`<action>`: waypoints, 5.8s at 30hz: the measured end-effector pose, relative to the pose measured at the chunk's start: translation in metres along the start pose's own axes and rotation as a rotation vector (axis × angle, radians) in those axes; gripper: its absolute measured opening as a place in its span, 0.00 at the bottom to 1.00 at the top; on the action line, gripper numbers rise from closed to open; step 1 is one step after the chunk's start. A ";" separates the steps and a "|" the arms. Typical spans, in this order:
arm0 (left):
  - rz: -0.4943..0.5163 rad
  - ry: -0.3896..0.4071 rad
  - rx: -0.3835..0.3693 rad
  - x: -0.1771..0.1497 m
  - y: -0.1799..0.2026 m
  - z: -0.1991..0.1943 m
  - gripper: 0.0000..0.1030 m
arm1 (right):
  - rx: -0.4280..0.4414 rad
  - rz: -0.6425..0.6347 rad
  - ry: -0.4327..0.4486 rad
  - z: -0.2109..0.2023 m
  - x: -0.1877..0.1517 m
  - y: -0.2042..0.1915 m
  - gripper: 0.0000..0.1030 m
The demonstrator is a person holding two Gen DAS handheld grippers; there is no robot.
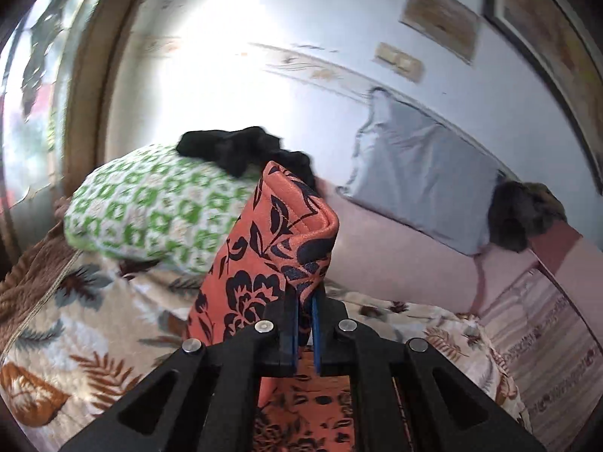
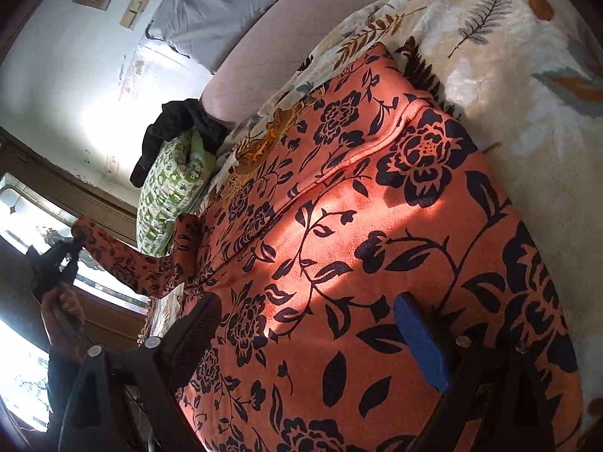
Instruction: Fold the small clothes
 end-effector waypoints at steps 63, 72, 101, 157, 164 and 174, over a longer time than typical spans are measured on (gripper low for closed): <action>0.045 -0.546 0.185 -0.243 -0.105 0.094 0.65 | -0.244 -0.257 0.038 0.048 0.181 -0.036 0.69; 0.059 -0.464 0.181 -0.231 -0.105 0.052 0.65 | -0.472 -0.255 -0.134 0.108 0.187 0.015 0.05; -0.126 -0.651 0.001 -0.348 -0.101 -0.132 0.66 | -0.313 -0.138 -0.276 -0.102 -0.036 0.056 0.71; -0.110 -0.661 0.035 -0.337 -0.098 -0.135 0.08 | -0.065 0.012 -0.273 -0.120 -0.042 0.023 0.12; -0.017 -0.663 -0.017 -0.289 -0.076 -0.101 0.08 | -0.054 0.054 -0.344 -0.077 -0.022 0.035 0.12; 0.010 -0.322 0.042 -0.102 -0.058 0.070 0.73 | 0.106 -0.041 0.014 -0.027 0.230 -0.041 0.23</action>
Point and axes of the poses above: each gripper's, at about its wrist camera, not at the fingertips, and z roughly the way its jaws point, y to its right, x to its top, the point moved 6 cm from there along z, roughly the way its jaws point
